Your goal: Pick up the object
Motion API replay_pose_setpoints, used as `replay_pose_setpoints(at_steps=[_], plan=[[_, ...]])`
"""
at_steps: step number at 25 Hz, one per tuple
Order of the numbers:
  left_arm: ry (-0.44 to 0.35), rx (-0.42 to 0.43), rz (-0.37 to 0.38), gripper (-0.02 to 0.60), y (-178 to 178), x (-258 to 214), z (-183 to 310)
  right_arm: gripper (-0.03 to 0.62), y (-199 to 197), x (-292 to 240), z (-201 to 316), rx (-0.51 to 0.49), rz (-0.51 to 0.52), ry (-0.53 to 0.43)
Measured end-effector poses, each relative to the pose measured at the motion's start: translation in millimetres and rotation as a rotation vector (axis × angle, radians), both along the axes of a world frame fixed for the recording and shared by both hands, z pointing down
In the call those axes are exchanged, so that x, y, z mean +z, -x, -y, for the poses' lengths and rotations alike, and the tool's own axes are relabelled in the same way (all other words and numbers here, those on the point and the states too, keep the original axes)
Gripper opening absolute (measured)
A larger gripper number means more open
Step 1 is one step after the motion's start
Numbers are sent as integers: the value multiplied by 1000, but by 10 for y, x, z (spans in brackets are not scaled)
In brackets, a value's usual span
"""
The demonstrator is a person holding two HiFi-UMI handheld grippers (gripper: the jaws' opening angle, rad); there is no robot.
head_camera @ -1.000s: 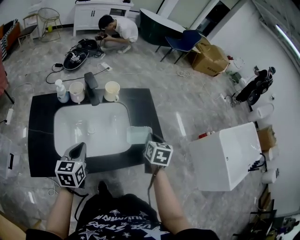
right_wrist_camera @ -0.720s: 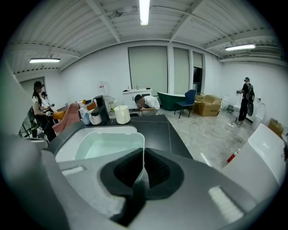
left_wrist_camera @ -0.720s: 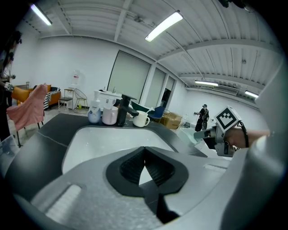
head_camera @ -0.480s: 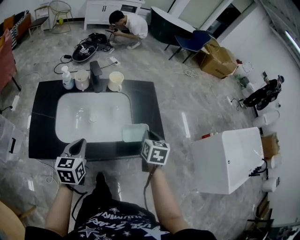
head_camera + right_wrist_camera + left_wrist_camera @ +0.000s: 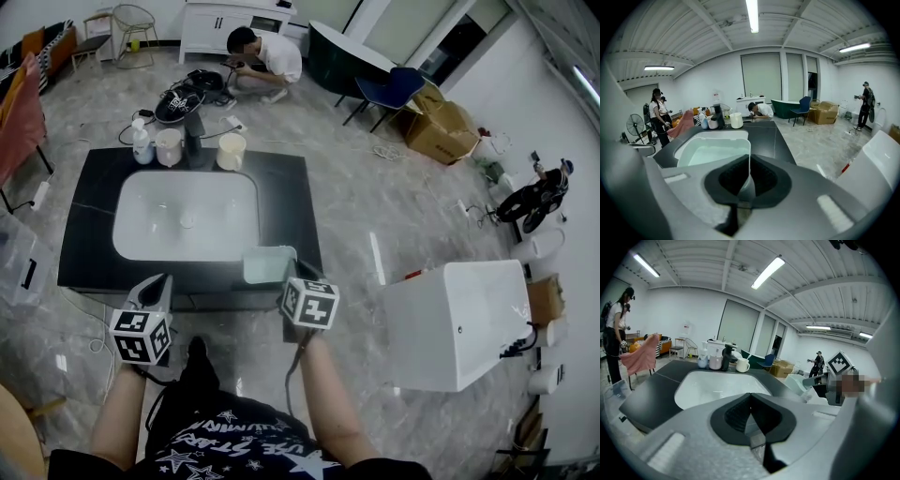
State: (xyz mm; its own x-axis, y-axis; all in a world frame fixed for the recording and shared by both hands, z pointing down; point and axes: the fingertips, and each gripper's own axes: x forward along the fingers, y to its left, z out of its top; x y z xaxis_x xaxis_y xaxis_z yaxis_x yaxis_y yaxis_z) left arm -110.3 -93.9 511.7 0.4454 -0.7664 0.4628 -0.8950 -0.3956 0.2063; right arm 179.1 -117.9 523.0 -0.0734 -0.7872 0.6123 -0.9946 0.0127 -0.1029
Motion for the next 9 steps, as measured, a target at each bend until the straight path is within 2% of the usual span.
replay_pose_setpoints(at_steps=[9], plan=[[-24, -19, 5, 11, -101, -128, -469, 10, -116, -103, -434, -10, 9, -19]])
